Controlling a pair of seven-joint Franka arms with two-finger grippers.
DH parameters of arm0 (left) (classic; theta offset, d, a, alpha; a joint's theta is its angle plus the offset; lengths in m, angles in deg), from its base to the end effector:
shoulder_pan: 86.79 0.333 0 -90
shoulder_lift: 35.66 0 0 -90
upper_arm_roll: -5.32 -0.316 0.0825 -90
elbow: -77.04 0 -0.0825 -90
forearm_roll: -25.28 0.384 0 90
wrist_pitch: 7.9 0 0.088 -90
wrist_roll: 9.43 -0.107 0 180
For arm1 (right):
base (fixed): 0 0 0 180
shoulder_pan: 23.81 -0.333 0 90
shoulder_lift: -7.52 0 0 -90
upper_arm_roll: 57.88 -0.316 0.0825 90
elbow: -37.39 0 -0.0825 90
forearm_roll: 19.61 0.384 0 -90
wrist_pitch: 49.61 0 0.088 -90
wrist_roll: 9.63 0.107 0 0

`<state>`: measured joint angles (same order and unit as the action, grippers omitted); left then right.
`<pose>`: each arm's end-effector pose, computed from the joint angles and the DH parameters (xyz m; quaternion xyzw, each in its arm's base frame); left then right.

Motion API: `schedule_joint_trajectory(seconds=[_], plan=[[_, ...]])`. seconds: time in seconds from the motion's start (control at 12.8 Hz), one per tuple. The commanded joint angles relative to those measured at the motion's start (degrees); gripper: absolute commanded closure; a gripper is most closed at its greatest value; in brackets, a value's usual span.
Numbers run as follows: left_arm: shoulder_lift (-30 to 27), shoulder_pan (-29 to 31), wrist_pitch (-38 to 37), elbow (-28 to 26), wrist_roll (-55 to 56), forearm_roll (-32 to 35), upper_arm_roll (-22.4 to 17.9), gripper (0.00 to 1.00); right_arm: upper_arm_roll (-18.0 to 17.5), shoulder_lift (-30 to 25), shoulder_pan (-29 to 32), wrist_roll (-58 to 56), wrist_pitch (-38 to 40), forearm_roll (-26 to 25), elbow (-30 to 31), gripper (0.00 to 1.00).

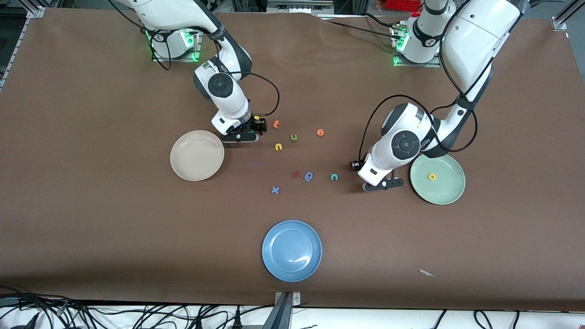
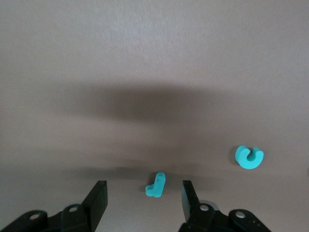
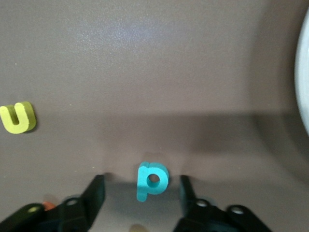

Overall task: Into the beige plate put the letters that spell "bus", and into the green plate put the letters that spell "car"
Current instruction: 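Carry the cyan p onto the white plate with the right gripper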

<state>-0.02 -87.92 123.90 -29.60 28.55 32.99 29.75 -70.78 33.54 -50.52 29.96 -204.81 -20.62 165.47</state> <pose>0.5710 -0.2566 0.1979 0.9914 0.0877 -0.0915 0.0333 0.4184 0.3518 0.1724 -0.9989 0.0037 0.0168 0.0446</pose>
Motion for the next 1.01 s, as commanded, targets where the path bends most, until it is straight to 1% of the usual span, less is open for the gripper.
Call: schedule_joint_trajectory(seconds=[0.0, 0.16, 0.23, 0.39, 0.47, 0.62, 0.7, 0.86, 0.94], plan=[[0.2, -1.3, 0.8, -0.8, 1.3, -1.1, -0.3, 0.35, 0.6, 0.2, -0.7, -0.2, -1.4, -0.2, 0.9, 0.51], [0.3, -2.2, 0.9, -1.6, 1.6, -1.1, -0.3, 0.37, 0.6, 0.2, -0.7, -0.3, -1.4, -0.3, 1.0, 0.69], [0.3, -2.2, 0.8, -1.6, 1.7, -1.1, -0.3, 0.38, 0.6, 0.2, -0.7, -0.4, -1.4, -0.3, 1.0, 0.76], [0.4, -2.2, 0.9, -1.5, 1.7, -0.9, -0.3, 0.38, 0.6, 0.2, -0.7, -0.5, -1.3, -0.5, 1.0, 0.9], [0.4, -2.2, 0.9, -1.5, 1.7, -0.5, -0.3, 0.38, 0.6, 0.2, -0.7, -0.5, -1.3, -1.2, 1.0, 0.98], [0.8, -2.4, 1.3, -1.2, 1.8, -0.5, -0.3, 0.38, 0.9, -0.7, -0.7, -1.0, -0.8, -1.2, 0.9, 1.0], [1.0, -2.4, 2.5, -1.5, 2.1, -0.4, -0.4, 0.38, 1.0, -2.4, -0.7, -2.0, 0.4, -1.2, 0.9, 1.0], [2.1, -2.4, 3.1, -1.3, 2.3, -0.3, -0.4, 0.38, 1.7, -6.7, -0.1, -4.3, 8.2, -1.2, 0.2, 1.0], [2.1, -2.4, 3.1, -1.3, 2.3, -0.3, -0.4, 0.38, 2.1, -9.1, 1.9, -7.6, 11.6, -1.2, 0.2, 1.0]])
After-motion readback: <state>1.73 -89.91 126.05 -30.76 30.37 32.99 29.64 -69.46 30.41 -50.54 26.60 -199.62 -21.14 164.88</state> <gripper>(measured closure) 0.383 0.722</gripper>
